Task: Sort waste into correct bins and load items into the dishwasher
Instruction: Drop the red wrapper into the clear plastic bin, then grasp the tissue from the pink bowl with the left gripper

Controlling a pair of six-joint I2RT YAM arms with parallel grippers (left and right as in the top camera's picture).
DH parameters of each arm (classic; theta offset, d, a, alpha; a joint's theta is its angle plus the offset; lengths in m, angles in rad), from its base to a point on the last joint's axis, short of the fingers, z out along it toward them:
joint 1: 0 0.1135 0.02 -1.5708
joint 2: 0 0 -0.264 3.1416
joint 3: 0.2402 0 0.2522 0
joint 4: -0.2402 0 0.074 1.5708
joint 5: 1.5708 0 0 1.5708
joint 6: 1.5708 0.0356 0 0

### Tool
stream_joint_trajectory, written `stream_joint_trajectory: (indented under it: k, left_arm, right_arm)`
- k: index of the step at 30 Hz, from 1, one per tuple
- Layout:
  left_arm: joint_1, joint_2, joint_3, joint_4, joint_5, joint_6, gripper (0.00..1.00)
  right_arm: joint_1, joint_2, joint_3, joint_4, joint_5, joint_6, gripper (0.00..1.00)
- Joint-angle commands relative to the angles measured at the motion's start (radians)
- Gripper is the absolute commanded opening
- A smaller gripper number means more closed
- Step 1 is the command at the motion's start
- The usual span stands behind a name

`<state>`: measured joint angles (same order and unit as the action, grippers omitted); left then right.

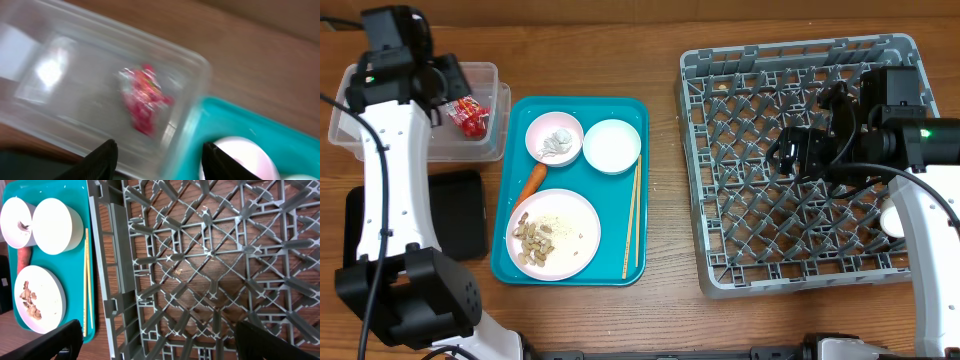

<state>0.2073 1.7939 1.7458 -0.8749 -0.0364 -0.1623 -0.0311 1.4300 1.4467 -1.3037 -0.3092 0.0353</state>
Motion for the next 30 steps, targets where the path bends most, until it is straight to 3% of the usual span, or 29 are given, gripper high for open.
stream_joint_trajectory:
  k: [1,8,22,23,24,26,30]
  left_arm:
    - [-0.111,0.012,0.0,-0.051,0.164,-0.009,0.55]
    - [-0.278,0.103,-0.074,-0.07,0.077,0.009,0.54]
    - [-0.283,0.353,-0.075,-0.095,0.081,0.005,0.48]
    - [-0.283,0.362,-0.075,-0.094,0.08,0.005,0.43]
    - [-0.283,0.367,-0.075,-0.093,0.077,0.005,0.26]
    - [-0.283,0.365,-0.074,-0.093,0.077,0.006,0.06]
    - [-0.278,0.342,-0.032,-0.11,0.077,0.01,0.04]
  right_arm:
    - [0.002,-0.001,0.013,0.0,0.006,-0.006,1.0]
    - [0.002,-0.001,0.013,-0.008,0.021,-0.008,1.0]
    - [0.002,-0.001,0.013,-0.012,0.021,-0.01,1.0]
    - [0.002,-0.001,0.013,-0.011,0.021,-0.01,1.0]
    - [0.002,-0.001,0.013,-0.011,0.021,-0.01,1.0]
    - [0.002,-0.001,0.013,-0.012,0.021,-0.01,1.0]
    - [0.002,-0.001,0.013,-0.016,0.032,-0.01,1.0]
